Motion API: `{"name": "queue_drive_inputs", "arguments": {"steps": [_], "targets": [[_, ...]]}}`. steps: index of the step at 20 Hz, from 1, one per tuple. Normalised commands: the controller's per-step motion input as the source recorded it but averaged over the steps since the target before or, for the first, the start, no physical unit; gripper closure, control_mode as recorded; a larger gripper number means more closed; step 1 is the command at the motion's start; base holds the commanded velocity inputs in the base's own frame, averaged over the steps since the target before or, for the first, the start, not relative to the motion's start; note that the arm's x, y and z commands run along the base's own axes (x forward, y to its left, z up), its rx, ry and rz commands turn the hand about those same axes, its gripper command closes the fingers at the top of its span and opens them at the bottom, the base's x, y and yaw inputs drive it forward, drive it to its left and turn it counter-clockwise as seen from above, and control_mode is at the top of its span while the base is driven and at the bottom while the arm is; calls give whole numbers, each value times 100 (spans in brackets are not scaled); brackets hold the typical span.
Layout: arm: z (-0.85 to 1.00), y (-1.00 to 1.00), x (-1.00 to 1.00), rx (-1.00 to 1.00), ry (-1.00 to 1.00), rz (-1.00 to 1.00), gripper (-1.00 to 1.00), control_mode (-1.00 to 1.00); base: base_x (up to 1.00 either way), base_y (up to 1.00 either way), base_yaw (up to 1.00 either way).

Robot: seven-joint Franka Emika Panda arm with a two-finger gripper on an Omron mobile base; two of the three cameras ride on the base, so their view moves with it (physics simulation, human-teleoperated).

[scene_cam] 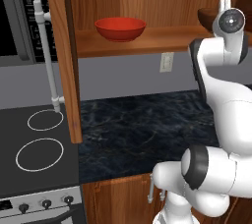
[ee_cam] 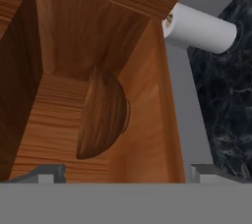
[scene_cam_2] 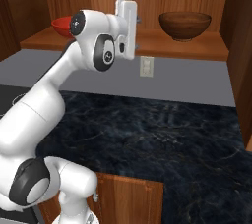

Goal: Move the bowls from the cabinet to the plates on the dining table.

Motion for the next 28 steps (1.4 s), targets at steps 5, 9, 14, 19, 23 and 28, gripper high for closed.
{"name": "queue_drive_inputs", "arguments": {"steps": [5,9,14,19,23,28], "targets": [[0,0,21,-4,-9,-5,-100,-100,0,0,0],[0,0,24,-6,-9,-8,-100,-100,0,0,0],[0,-4,29,-1,-3,-8,-100,-100,0,0,0],[0,-3,32,0,0,-7,-100,-100,0,0,0],[2,-3,31,0,-2,-7,-100,-100,0,0,0],[3,-8,30,0,-4,-7,-100,-100,0,0,0]]}}
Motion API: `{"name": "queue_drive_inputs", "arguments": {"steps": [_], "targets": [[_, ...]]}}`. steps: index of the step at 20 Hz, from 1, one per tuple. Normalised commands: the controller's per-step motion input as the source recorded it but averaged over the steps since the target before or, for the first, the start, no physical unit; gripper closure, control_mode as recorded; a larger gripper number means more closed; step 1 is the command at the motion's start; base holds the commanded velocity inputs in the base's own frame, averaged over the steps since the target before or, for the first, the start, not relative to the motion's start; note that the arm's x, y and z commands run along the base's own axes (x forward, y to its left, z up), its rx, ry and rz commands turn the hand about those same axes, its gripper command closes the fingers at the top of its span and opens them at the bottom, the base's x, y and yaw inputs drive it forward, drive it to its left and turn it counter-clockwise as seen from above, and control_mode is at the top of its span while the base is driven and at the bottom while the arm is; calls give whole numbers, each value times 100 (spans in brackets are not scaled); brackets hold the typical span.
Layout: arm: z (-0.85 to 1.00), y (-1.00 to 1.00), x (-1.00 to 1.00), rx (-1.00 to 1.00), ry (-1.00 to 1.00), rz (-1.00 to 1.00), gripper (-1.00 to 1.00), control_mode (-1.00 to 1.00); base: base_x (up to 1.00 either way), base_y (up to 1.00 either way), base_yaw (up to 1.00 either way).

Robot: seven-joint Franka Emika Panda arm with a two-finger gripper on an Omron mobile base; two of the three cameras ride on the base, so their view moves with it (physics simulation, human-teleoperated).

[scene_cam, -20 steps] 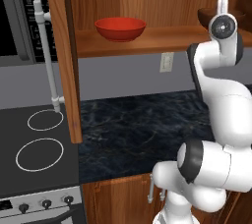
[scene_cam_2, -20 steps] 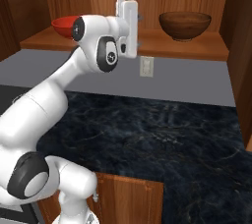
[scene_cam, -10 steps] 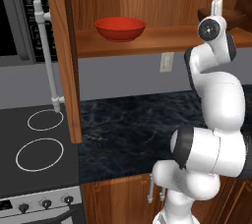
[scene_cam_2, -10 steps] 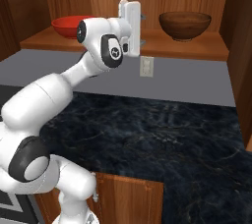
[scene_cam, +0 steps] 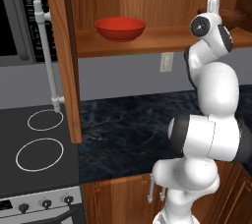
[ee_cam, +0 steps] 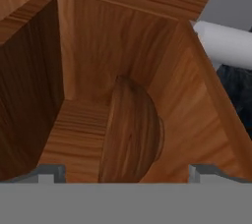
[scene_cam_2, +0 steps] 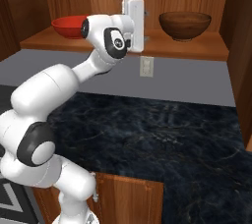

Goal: Move the bowls from the cabinet to the plates on the dining table.

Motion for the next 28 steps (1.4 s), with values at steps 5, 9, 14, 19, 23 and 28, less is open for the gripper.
{"name": "queue_drive_inputs", "arguments": {"steps": [5,9,14,19,23,28], "targets": [[0,-14,27,3,-3,-5,-100,-100,0,0,0],[0,-13,23,7,-1,-3,-100,-100,0,0,0],[-1,-7,20,10,0,0,-100,-100,0,0,0],[0,-14,23,9,0,0,-100,-100,0,0,0],[0,-17,20,8,0,0,-100,-100,0,0,0],[-5,-17,18,7,0,0,-100,-100,0,0,0]]}}
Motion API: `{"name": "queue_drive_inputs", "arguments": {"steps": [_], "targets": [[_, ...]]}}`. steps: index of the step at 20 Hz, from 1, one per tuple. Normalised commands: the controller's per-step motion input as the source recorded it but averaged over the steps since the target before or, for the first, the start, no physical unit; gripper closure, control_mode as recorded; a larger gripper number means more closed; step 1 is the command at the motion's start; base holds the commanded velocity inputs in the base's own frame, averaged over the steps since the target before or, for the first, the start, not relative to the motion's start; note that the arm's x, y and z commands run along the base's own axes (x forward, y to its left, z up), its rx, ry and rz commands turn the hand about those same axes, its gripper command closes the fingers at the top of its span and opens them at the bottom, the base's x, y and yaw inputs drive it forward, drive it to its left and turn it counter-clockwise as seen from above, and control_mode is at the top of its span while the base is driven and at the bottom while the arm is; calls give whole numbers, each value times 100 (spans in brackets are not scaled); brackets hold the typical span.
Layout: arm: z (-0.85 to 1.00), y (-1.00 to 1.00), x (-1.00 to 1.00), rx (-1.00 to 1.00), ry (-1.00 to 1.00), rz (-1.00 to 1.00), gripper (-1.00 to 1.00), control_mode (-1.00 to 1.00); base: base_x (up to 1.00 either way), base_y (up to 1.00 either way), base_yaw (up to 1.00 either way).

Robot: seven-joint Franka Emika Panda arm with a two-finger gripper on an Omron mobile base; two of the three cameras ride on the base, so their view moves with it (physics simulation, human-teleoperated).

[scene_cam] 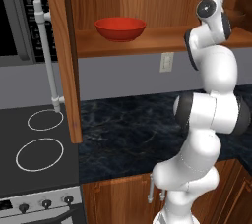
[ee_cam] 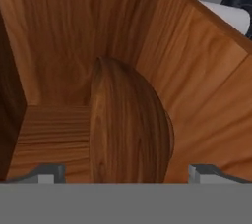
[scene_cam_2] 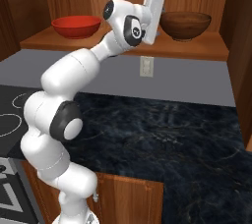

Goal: Move the bowls from the cabinet to the plates on the dining table.

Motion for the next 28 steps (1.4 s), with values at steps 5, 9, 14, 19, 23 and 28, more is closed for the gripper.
{"name": "queue_drive_inputs", "arguments": {"steps": [5,9,14,19,23,28], "targets": [[-10,-13,18,5,0,0,-100,-100,0,0,0],[-13,-10,20,4,0,0,-100,-100,0,0,0],[-13,-9,25,3,0,0,-100,-100,0,0,0],[-12,-8,31,3,0,0,-100,-100,0,0,0],[-11,-9,37,2,0,0,-100,-100,0,0,0],[-13,-9,31,2,0,0,100,-100,0,0,0]]}}
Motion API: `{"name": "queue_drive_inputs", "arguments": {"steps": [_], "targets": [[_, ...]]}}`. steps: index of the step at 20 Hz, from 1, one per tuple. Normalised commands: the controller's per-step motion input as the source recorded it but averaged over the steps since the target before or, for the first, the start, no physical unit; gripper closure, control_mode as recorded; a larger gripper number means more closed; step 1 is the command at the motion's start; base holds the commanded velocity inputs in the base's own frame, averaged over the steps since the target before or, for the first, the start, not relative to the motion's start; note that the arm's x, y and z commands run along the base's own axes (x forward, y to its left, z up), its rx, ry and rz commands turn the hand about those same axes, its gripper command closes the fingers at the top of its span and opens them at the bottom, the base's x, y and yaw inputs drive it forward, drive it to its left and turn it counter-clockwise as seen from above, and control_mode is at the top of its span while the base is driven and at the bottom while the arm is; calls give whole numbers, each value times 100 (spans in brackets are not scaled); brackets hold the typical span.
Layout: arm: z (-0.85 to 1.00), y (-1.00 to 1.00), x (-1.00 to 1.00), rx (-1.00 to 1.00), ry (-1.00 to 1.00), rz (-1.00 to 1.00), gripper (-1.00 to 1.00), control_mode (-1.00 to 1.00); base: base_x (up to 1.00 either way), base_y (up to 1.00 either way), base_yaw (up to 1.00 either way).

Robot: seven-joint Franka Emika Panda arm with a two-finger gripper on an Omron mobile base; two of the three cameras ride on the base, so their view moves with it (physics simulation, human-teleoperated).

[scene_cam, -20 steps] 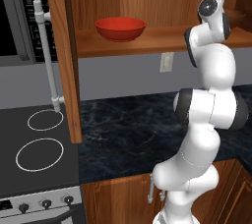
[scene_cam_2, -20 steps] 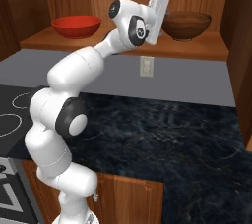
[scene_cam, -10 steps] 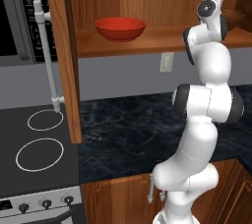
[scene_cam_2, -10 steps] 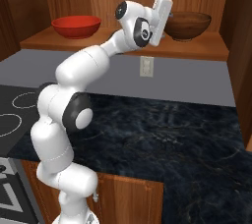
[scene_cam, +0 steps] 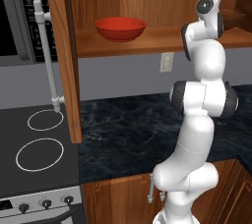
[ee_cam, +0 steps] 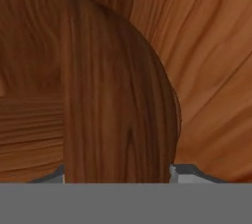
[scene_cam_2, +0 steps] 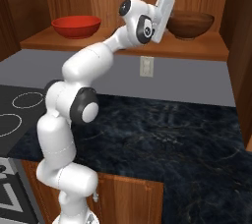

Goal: Move the bowls from the cabinet to the plates on the dining table.

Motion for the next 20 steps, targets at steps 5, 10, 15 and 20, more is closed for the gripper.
{"name": "queue_drive_inputs", "arguments": {"steps": [5,10,15,20], "targets": [[-16,-13,21,2,0,2,100,-100,0,0,0],[-15,-16,15,2,1,2,100,-100,0,0,0],[-2,-9,-7,2,0,0,100,-100,0,0,0],[33,6,-42,7,2,0,100,-100,0,0,0]]}}
